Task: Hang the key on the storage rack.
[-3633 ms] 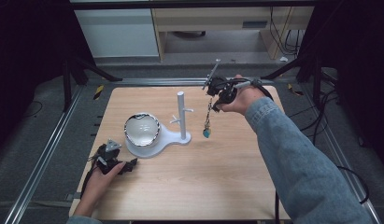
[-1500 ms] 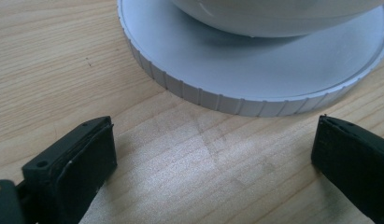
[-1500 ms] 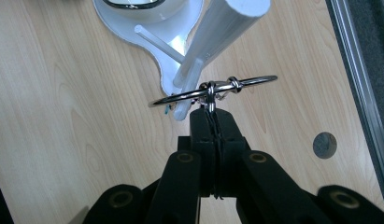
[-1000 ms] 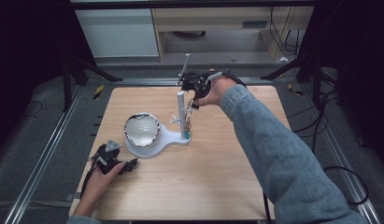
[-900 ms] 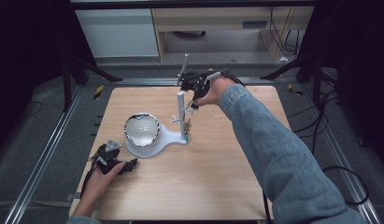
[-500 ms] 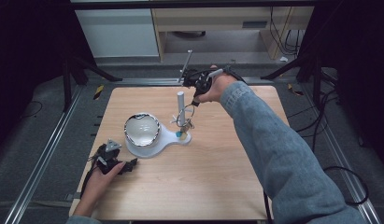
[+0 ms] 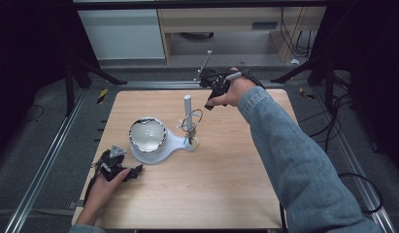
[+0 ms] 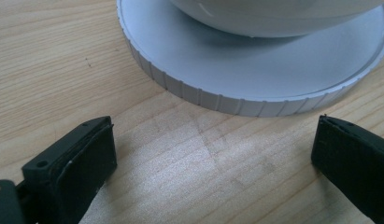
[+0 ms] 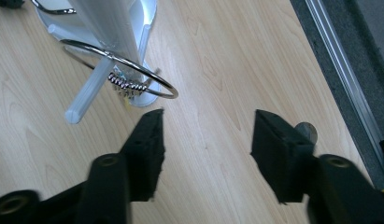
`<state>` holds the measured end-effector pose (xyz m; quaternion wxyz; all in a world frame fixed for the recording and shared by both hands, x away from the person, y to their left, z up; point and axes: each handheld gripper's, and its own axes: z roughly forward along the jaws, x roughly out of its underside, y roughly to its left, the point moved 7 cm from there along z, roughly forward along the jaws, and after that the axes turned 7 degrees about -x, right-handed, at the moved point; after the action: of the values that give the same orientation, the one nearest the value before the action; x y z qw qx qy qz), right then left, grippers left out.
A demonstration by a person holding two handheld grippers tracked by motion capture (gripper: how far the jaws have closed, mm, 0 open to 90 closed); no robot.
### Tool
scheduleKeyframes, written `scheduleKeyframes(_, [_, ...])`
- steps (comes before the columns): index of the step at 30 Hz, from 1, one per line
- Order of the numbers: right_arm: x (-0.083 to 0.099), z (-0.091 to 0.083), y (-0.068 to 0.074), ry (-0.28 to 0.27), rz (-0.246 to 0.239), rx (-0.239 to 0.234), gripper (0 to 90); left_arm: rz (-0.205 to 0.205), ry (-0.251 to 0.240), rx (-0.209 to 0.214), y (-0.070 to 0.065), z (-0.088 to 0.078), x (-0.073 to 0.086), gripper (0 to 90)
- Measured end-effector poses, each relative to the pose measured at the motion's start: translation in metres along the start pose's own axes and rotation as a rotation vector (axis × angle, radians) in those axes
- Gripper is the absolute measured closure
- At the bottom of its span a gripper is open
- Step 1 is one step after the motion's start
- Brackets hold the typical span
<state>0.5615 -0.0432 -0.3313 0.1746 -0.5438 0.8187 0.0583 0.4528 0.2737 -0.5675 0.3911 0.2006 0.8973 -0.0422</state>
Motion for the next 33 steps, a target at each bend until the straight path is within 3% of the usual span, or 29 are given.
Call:
scheduleKeyframes(6, [0.015, 0.005, -0.008, -0.011, 0.04, 0.041, 17.9, 0.0, 0.0, 0.0, 0.0, 0.0, 0.0, 0.0])
scheduleKeyframes(12, [0.033, 0.014, -0.014, -0.048, 0.086, 0.05, 8.0, 0.0, 0.0, 0.0, 0.0, 0.0, 0.0, 0.0])
scheduleKeyframes(23, [0.055, 0.019, -0.014, -0.093, 0.107, 0.059, 7.5, -0.001, -0.002, 0.0, 0.0, 0.0, 0.0, 0.0])
scheduleKeyframes(28, [0.066, 0.018, -0.017, -0.12, 0.117, 0.124, 10.8, -0.001, -0.002, 0.0, 0.0, 0.0, 0.0, 0.0])
scheduleKeyframes(33, [0.078, 0.017, -0.02, -0.143, 0.144, 0.14, 11.3, -0.002, -0.002, 0.0, 0.0, 0.0, 0.0, 0.0])
